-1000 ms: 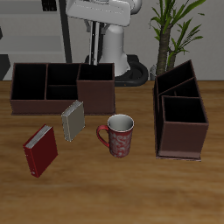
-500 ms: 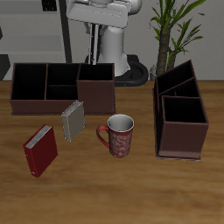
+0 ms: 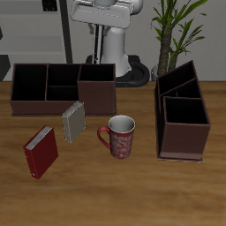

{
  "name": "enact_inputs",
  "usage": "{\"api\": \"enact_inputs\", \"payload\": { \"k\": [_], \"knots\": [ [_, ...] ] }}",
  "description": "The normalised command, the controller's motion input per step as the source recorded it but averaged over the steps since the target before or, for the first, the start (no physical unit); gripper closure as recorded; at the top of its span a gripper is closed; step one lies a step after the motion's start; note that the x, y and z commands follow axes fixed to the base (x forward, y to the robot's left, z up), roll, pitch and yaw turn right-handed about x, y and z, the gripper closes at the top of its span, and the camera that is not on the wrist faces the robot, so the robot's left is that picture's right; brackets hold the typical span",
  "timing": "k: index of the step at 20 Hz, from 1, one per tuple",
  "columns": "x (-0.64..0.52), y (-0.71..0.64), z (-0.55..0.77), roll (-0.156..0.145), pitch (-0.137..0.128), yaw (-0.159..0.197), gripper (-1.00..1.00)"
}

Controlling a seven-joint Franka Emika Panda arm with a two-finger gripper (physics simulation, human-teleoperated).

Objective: Place the striped book into the back desk caddy's right compartment

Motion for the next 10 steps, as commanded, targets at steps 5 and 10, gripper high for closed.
{"api": "enact_inputs", "payload": {
  "k": [5,10],
  "knots": [
    [-0.16,0.10,-0.23,0.018,0.027,0.030,1.00],
    [0.02,-0.05,-0.12,-0.012,0.021,-0.004,1.00]
  ]
}}
